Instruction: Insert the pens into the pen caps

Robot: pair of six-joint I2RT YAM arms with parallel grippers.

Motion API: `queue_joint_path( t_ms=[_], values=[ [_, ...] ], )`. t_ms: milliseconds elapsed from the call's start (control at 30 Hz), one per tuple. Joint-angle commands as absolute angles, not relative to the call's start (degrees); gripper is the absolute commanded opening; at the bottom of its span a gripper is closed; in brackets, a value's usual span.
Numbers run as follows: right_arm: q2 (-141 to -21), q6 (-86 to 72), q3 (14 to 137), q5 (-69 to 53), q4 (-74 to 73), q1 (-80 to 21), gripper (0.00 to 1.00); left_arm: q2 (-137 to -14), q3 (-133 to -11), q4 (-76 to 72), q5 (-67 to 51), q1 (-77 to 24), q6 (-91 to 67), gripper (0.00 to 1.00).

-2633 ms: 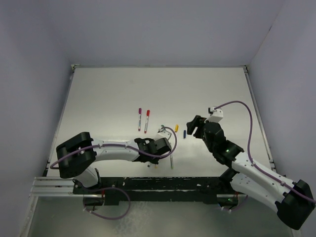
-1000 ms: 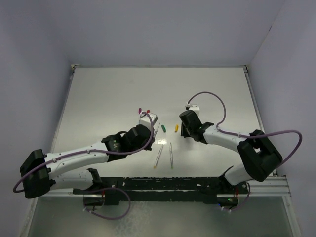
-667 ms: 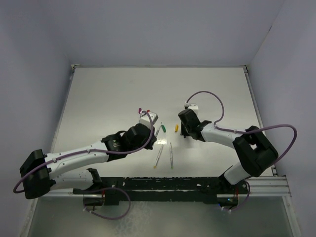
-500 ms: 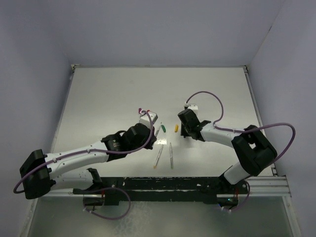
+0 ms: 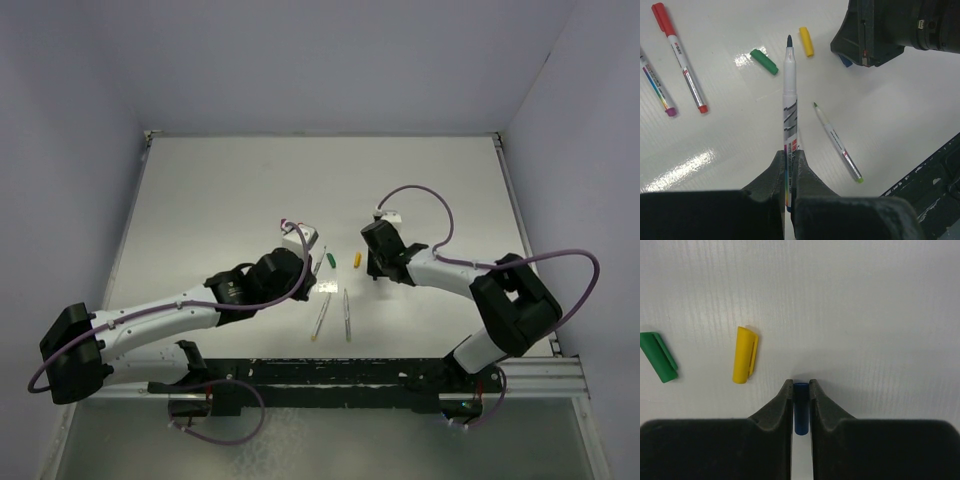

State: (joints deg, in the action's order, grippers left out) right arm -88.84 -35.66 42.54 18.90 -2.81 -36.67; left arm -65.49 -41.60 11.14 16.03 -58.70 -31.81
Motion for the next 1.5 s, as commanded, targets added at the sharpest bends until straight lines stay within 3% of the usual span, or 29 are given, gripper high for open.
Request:
queue_joint_path(
  t_ms=[0,300,700,1200,1467],
  values=[
    [-86.4,-35.6,43.7,19.5,-7.1,-36.5,0.01,-65.5,-41.5,7.2,15.2,-58.2,-30.5,0.00],
    [-74.4,-30.9,45.9,23.4,-2.7,-36.1,0.00,-66.2,-38.4,-2.0,11.4,-57.8,-30.1,0.00],
    [-52.8,-25.7,27.7,15.4,38.0,-35.8,0.00,-69.7,-34.1,-25.2,0.9,-57.7,-29.8,0.00],
    [-53.8,-31.7,20.1,10.8,67.3,-35.8,0.00,-73.7,-31.7,-43.4,-0.8,-57.7,-27.9,0.00],
    [-54.7,-35.7,18.9,9.9,69.9,-35.9,0.00,-74.5,-32.6,-43.7,0.6,-57.7,-27.6,0.00]
  ],
)
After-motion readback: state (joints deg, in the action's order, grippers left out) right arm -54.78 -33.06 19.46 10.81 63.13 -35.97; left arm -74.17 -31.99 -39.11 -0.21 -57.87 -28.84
